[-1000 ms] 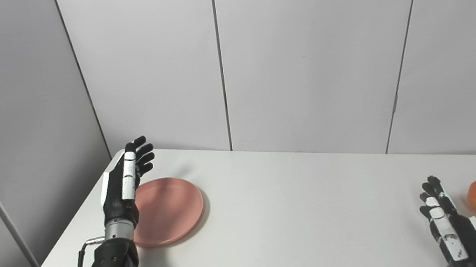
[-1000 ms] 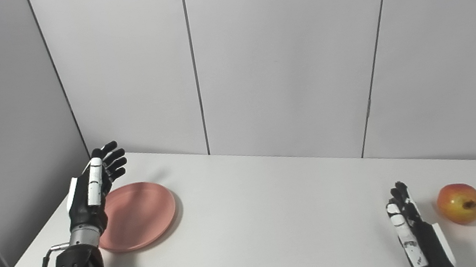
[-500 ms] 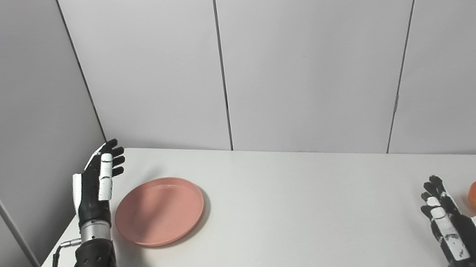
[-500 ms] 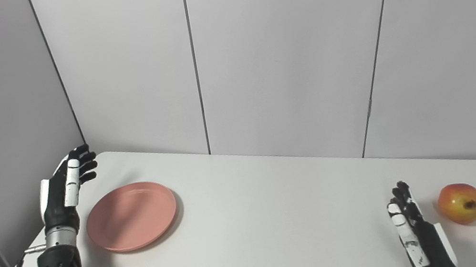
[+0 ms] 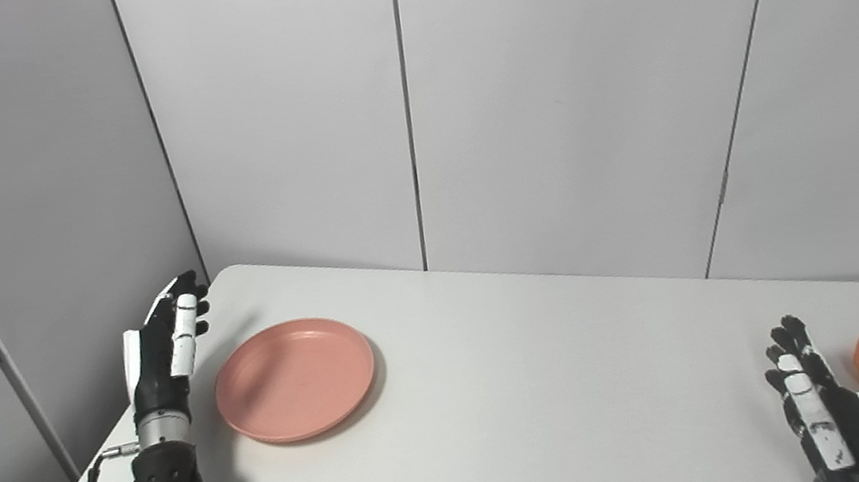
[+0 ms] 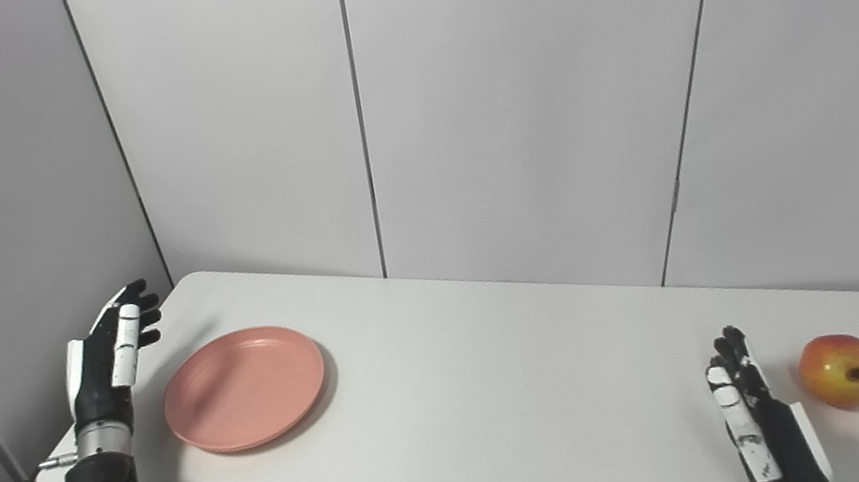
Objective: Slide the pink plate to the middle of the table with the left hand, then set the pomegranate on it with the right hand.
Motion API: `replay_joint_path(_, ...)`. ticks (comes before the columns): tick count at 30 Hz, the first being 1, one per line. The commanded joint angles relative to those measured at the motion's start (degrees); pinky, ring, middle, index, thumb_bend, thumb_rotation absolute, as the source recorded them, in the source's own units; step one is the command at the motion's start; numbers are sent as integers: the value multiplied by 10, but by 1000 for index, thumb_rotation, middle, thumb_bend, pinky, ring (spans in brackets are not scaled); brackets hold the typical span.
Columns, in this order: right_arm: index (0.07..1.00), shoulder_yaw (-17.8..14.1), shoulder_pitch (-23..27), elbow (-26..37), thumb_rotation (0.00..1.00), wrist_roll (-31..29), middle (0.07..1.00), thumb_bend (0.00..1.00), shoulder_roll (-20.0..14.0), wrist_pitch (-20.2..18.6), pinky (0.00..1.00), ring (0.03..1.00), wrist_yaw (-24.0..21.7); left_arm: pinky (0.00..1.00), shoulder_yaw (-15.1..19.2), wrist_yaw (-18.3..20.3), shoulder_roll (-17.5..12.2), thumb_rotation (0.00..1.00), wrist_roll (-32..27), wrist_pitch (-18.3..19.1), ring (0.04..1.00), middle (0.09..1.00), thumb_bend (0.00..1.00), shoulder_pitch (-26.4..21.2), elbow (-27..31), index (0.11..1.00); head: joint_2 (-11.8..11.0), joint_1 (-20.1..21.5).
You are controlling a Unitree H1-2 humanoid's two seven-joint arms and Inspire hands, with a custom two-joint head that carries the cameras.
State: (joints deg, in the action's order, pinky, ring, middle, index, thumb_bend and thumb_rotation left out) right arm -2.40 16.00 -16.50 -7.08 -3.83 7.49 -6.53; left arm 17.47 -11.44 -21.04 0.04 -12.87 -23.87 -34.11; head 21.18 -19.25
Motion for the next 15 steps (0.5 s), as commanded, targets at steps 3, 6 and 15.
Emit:
replay_joint_path(3, 1000, -3, 4, -3, 833, -4, 1000, 430, -3, 30, 1000, 1000, -5, 743, 2, 7, -16, 1000, -19, -40, 786, 793, 644, -38, -27, 782, -2, -1)
replay_joint_path(6, 1000, -4, 4, -3, 815, -5, 1000, 434, -2, 30, 1000, 1000, -5, 751, 0, 10, -14, 1000, -26, -54, 790, 795, 645, -45, -52, 785, -2, -2)
replay_joint_path(15, 1000, -6, 3, 3, 807, -9, 1000, 432, -1, 25, 1000, 1000, -4, 795, 0, 29, 1, 1000, -68, -65, 814, 825, 601, -54, -81, 815, -1, -4)
